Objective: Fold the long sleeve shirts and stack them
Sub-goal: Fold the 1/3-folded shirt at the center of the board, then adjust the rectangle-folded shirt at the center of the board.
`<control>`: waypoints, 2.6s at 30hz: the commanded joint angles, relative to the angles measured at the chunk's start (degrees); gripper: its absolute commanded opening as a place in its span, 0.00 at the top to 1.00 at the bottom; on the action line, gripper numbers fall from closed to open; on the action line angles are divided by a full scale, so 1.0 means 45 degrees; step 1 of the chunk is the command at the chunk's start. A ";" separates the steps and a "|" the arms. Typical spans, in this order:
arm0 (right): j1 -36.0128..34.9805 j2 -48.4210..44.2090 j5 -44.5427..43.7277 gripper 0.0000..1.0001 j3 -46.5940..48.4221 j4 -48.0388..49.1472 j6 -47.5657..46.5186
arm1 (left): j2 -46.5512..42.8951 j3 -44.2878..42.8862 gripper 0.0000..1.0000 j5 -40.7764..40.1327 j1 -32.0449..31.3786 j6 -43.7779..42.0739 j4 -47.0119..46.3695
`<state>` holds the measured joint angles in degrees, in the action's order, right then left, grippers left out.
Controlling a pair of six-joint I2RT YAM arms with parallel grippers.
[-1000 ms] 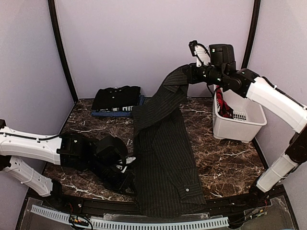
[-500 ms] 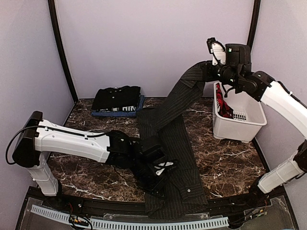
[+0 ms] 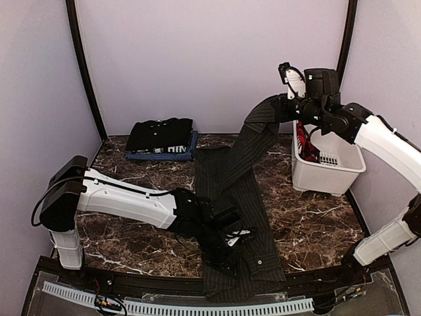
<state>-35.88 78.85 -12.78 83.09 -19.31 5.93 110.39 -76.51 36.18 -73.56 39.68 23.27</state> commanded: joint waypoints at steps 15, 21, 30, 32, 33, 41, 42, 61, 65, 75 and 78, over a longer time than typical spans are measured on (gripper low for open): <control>0.0046 -0.1703 0.2783 1.00 -0.2112 0.0407 0.1899 | 0.0155 -0.1145 0.59 0.0259 0.1111 -0.0297 -0.1105; 0.0047 -0.1689 0.3417 1.00 -0.3689 0.0885 0.2373 | -0.1401 -0.1566 0.54 -0.0517 0.2293 -0.0979 -0.0656; 0.0024 -0.1133 0.4267 1.00 -0.5677 0.1686 0.3009 | -0.1952 -0.2378 0.61 -0.5030 0.6171 -0.1754 0.0375; 0.0024 -0.0907 0.4465 1.00 -0.6094 0.1881 0.3113 | -0.1340 -0.2902 0.61 -0.5697 0.6962 -0.1866 0.0210; 0.0024 -0.0750 0.4505 1.00 -0.6217 0.1971 0.3188 | -0.0754 -0.3125 0.61 -0.5863 0.7201 -0.1933 0.0176; -0.0161 0.1164 0.5706 1.00 -0.6485 0.3085 0.3772 | 0.3257 -0.6634 0.63 -0.7189 0.8815 -0.2469 -0.0129; -0.0197 0.1425 0.5783 1.00 -0.6442 0.3105 0.3763 | 0.3543 -0.7364 0.64 -0.7662 0.8931 -0.2489 0.0030; -0.0866 0.3329 0.5136 1.00 -0.7596 0.3567 0.4808 | 0.8843 -1.2944 0.83 -0.7491 0.9296 -0.3176 0.0267; -0.1229 0.2957 0.4842 1.00 -0.8639 0.3433 0.5756 | 0.9194 -1.2983 0.89 -0.6737 0.9296 -0.3090 -0.0384; -0.2083 0.0593 0.3691 1.00 -1.0778 0.2243 0.8326 | 1.0028 -1.4097 1.00 -0.5907 0.9310 -0.3158 -0.1520; -0.2086 0.0328 0.3152 1.00 -1.0654 0.1993 0.8457 | 0.9765 -1.4477 1.00 -0.6263 0.9455 -0.3097 -0.1583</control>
<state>-44.80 82.26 5.65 35.31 -7.51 39.99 156.00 -138.32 8.16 -31.92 26.11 18.39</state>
